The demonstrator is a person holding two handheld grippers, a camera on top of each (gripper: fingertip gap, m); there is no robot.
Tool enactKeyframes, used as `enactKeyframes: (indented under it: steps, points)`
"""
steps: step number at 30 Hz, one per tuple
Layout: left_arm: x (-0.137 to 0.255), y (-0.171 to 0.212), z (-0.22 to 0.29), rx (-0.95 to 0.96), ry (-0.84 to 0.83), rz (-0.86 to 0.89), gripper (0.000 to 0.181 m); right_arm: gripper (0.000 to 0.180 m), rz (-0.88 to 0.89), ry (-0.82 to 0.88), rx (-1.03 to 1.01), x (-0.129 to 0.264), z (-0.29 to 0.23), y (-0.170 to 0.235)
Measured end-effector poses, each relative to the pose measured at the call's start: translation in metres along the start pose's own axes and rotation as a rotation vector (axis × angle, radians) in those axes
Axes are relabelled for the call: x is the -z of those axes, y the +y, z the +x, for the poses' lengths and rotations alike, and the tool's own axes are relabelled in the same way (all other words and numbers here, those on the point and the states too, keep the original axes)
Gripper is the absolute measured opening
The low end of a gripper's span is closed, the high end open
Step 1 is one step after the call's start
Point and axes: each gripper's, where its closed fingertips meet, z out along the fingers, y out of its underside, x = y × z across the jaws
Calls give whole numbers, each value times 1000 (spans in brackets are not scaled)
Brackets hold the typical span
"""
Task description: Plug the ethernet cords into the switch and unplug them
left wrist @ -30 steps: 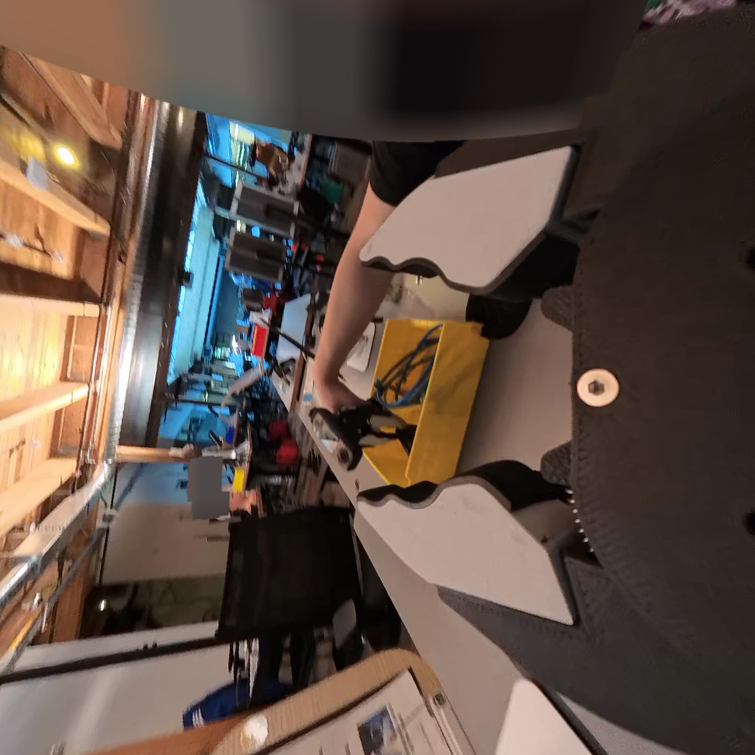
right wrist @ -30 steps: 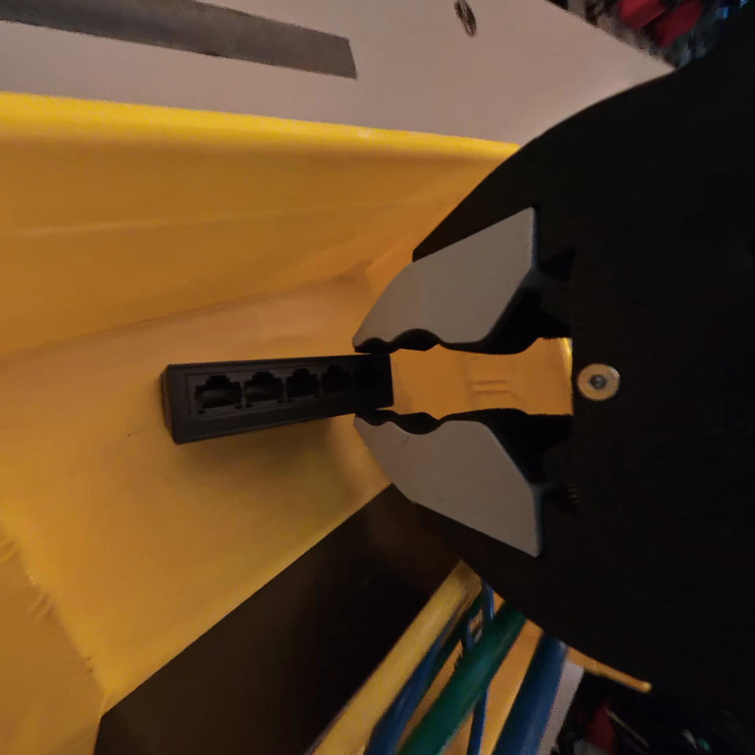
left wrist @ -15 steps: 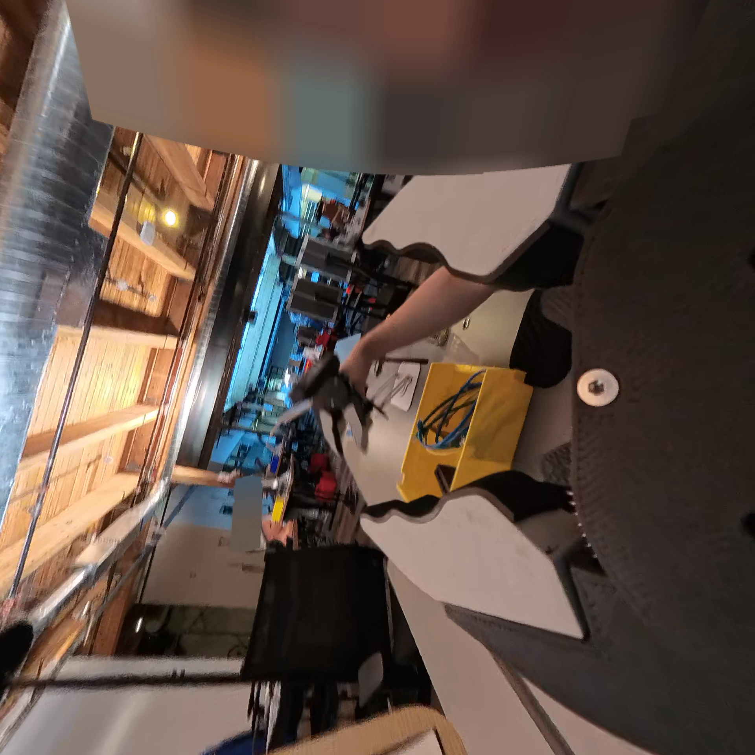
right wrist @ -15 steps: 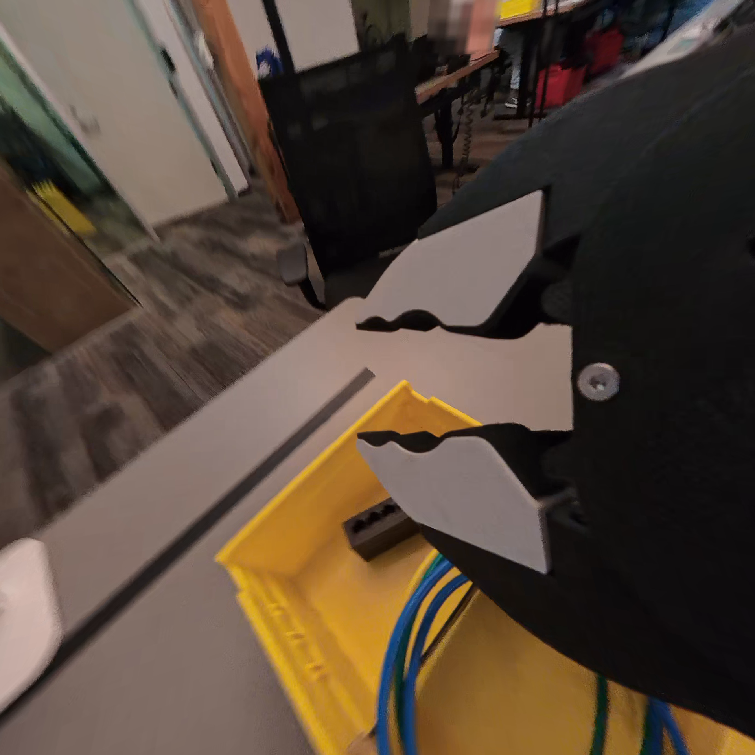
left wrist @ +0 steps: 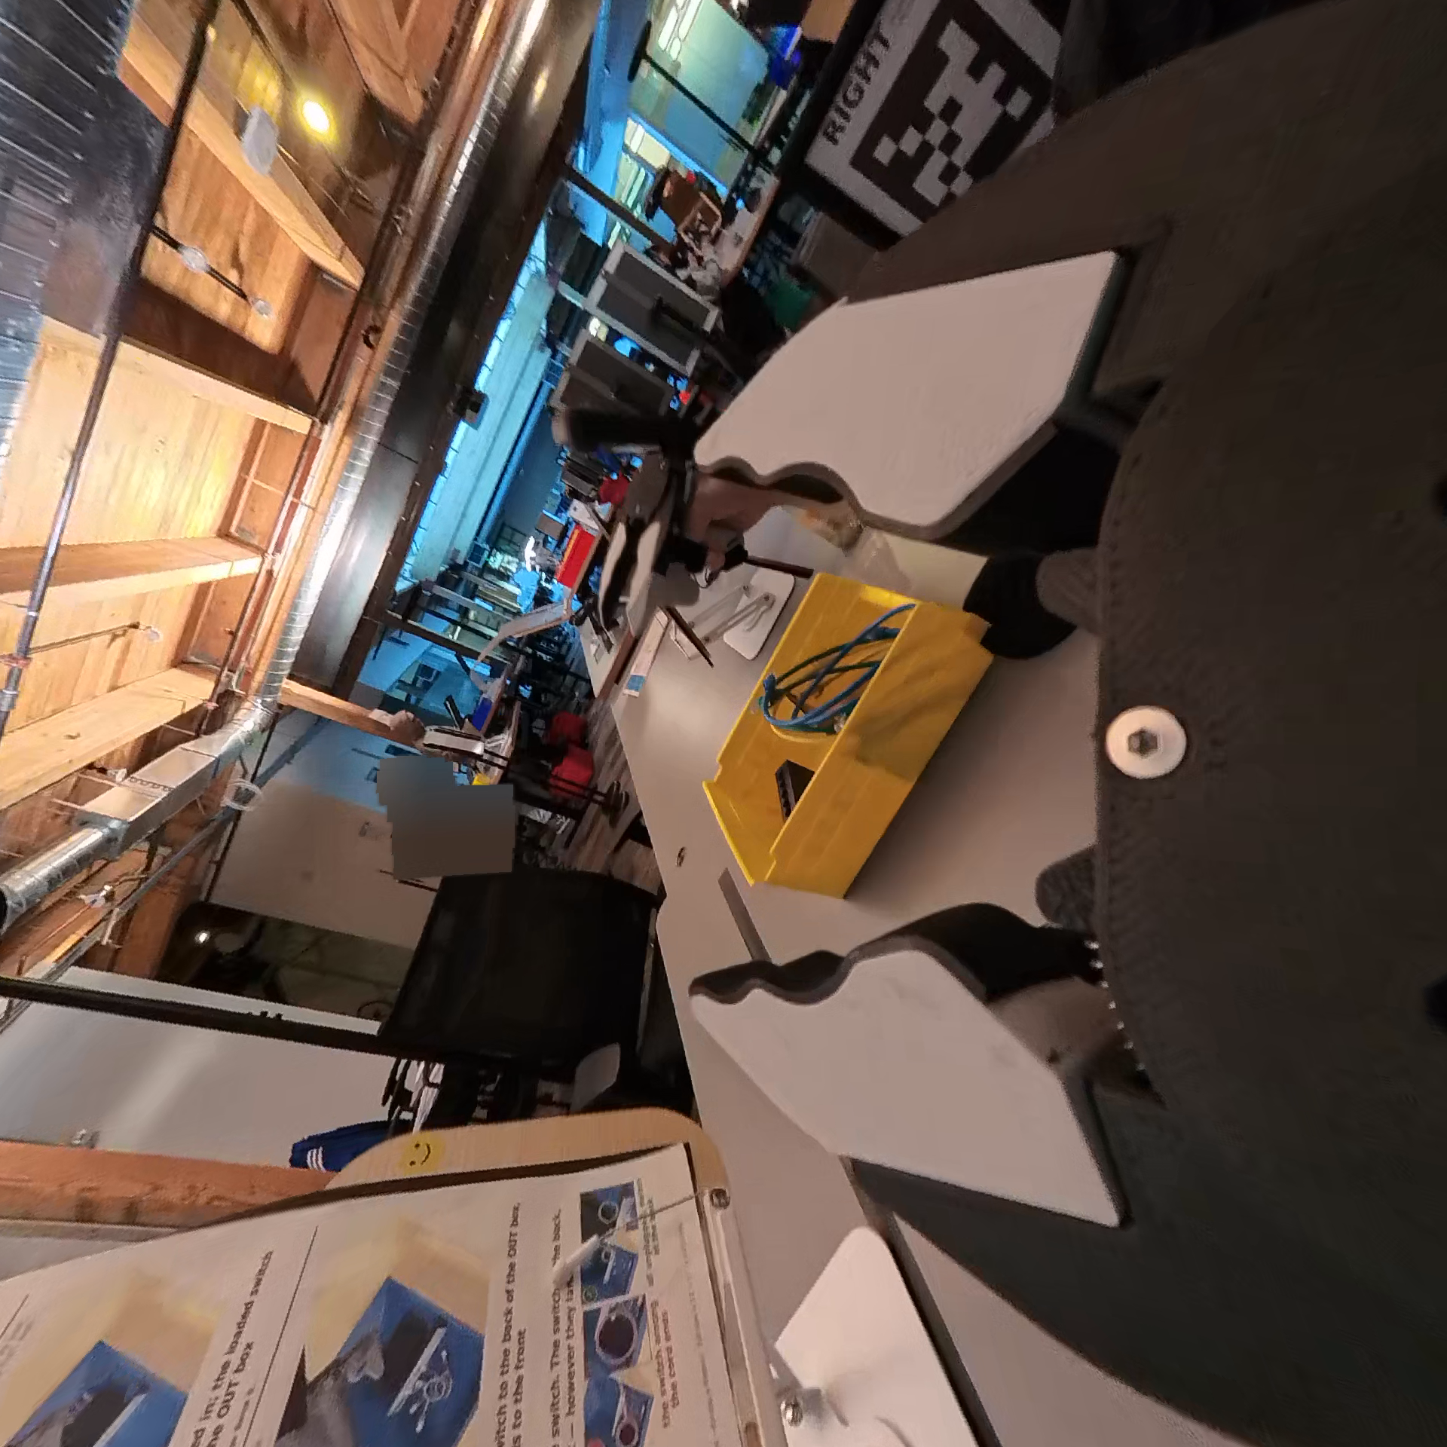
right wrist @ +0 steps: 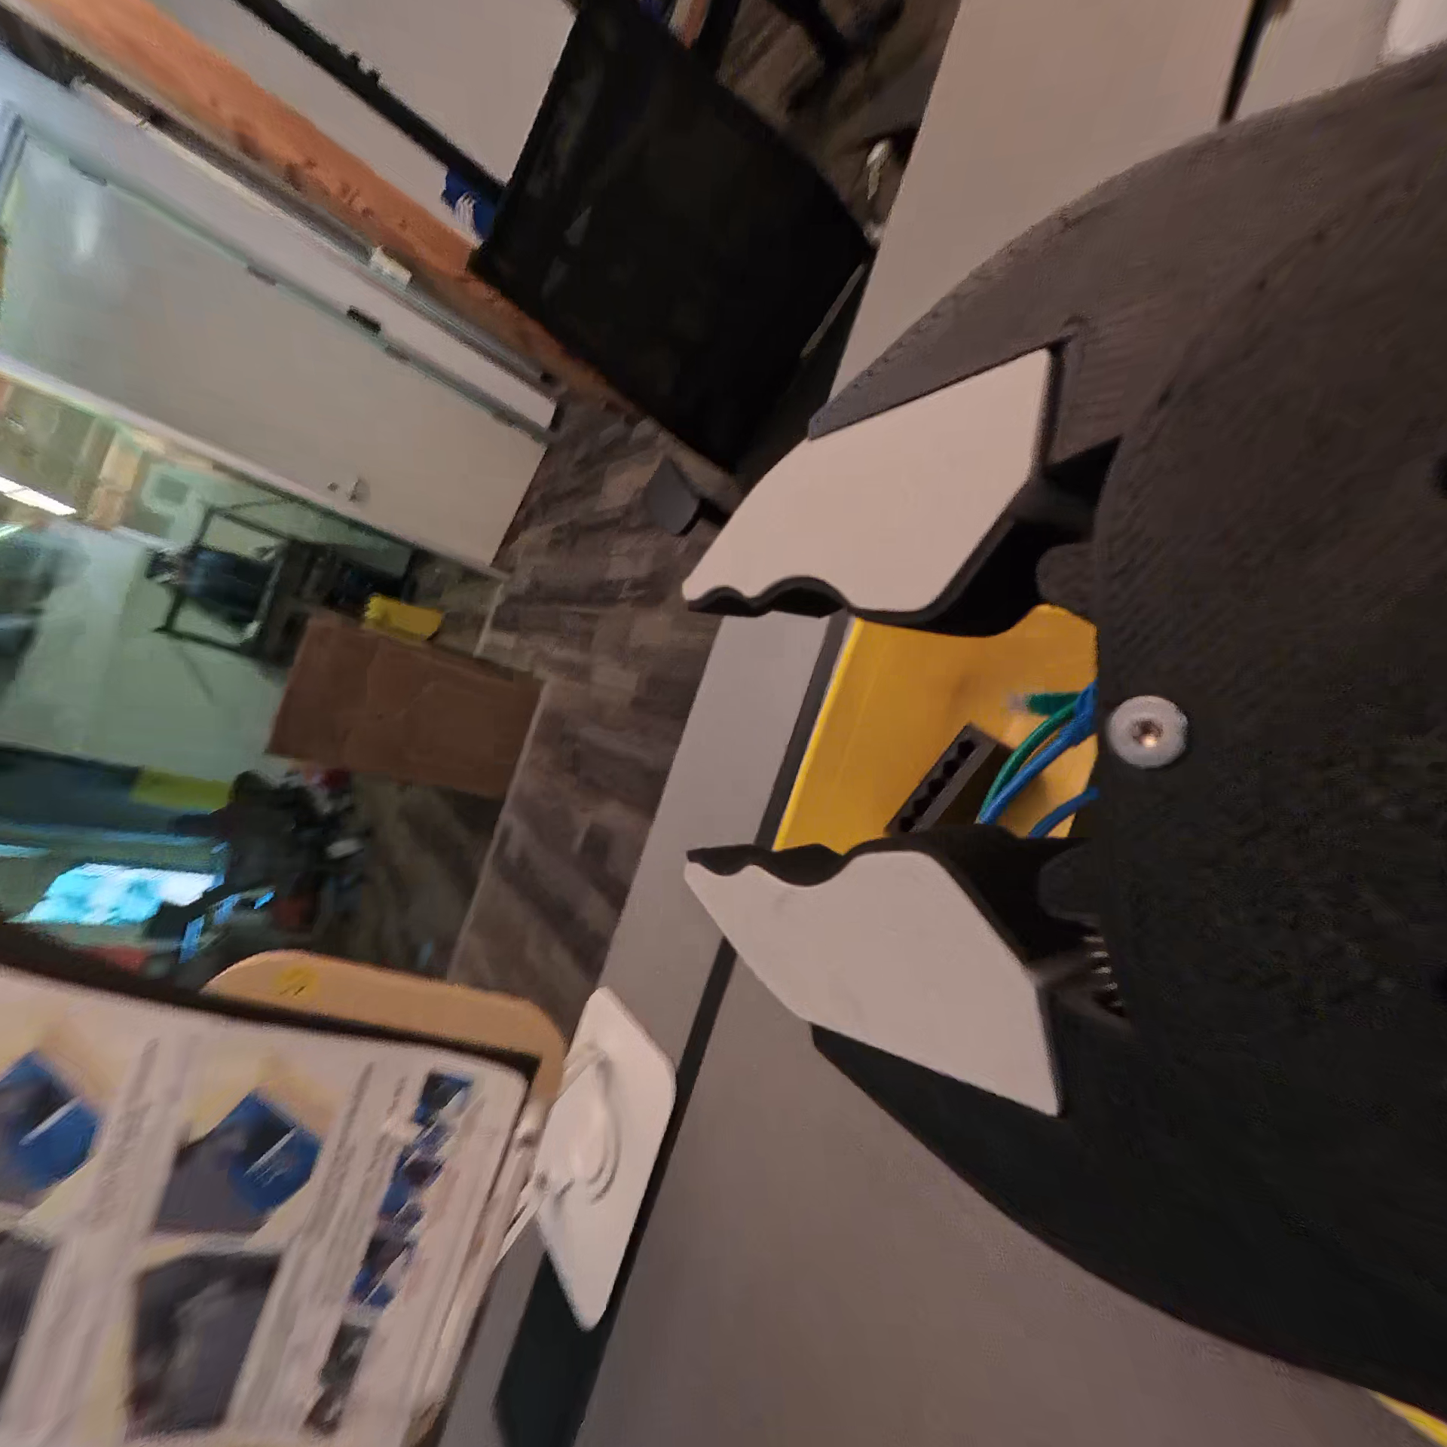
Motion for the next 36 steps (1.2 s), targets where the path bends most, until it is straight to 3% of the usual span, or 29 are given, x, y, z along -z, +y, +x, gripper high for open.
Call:
enactKeyframes:
  steps: [6,14,18,26,36]
  points:
    - [-9,17,-3,-50,-29,-89,121,58,-112,43,12,-12,13,25]
    - [-24,38,6,-99,2,-167,119,58,-133,132,-49,10,47,44]
    - [-22,33,15,-122,89,-116,118,57,-96,159,-66,18,57,42]
    - [-8,10,-13,-133,-68,-26,129,57,-97,200,-98,32,73,50]
    - [3,-5,-32,63,-162,43,85,57,-117,202,-80,27,70,51]
